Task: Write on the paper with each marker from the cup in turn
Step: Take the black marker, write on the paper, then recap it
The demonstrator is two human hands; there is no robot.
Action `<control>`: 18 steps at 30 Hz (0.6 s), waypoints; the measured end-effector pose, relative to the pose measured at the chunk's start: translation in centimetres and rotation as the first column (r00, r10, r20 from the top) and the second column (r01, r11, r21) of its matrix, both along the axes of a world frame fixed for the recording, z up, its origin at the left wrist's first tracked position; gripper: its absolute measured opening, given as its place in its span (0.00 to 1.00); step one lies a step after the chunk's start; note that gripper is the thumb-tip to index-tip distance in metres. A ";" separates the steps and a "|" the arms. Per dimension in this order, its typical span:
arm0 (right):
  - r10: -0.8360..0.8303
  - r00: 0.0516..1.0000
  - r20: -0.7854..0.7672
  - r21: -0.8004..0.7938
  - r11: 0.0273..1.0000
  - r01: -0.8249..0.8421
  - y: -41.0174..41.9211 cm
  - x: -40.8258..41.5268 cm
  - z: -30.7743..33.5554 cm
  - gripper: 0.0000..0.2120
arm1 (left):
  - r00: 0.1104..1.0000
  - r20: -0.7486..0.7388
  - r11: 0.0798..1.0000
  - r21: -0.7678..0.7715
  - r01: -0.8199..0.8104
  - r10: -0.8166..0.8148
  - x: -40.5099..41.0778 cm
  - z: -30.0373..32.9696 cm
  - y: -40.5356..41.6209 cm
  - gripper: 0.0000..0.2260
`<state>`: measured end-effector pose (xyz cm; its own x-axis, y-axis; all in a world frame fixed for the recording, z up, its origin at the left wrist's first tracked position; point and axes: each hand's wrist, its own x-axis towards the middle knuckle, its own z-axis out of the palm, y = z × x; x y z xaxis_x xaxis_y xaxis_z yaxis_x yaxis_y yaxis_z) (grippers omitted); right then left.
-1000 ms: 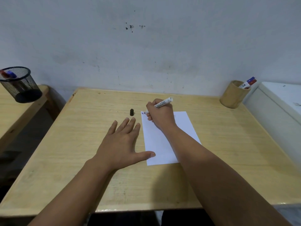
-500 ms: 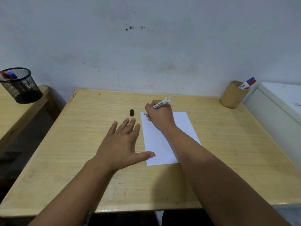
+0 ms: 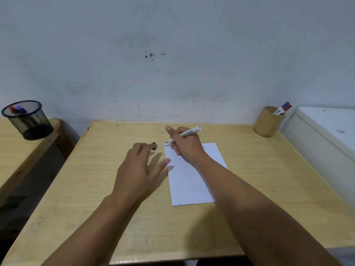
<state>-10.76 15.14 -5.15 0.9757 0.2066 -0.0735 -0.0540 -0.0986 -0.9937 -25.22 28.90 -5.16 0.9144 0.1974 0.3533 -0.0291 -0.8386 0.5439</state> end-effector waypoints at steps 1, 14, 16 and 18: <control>0.003 1.000 0.024 0.000 1.000 -0.003 0.0 -0.2 0.6 0.24 | 0.997 0.043 0.998 -0.024 -0.056 0.057 0.8 0.4 0.2 0.26; 0.104 0.991 0.083 0.127 0.985 -0.114 -5.0 -2.6 5.2 0.20 | 0.979 -0.171 0.826 -0.530 -0.189 0.114 7.0 2.1 2.4 0.08; 0.074 0.989 0.129 0.113 0.990 -0.089 -5.6 -2.9 5.5 0.11 | 0.984 -0.160 0.711 -0.683 -0.166 0.076 7.0 3.3 2.1 0.08; 0.074 0.983 0.166 0.075 0.993 -0.087 -5.7 -3.2 5.7 0.08 | 0.991 -0.126 0.623 -0.773 -0.121 0.035 6.8 4.8 1.4 0.07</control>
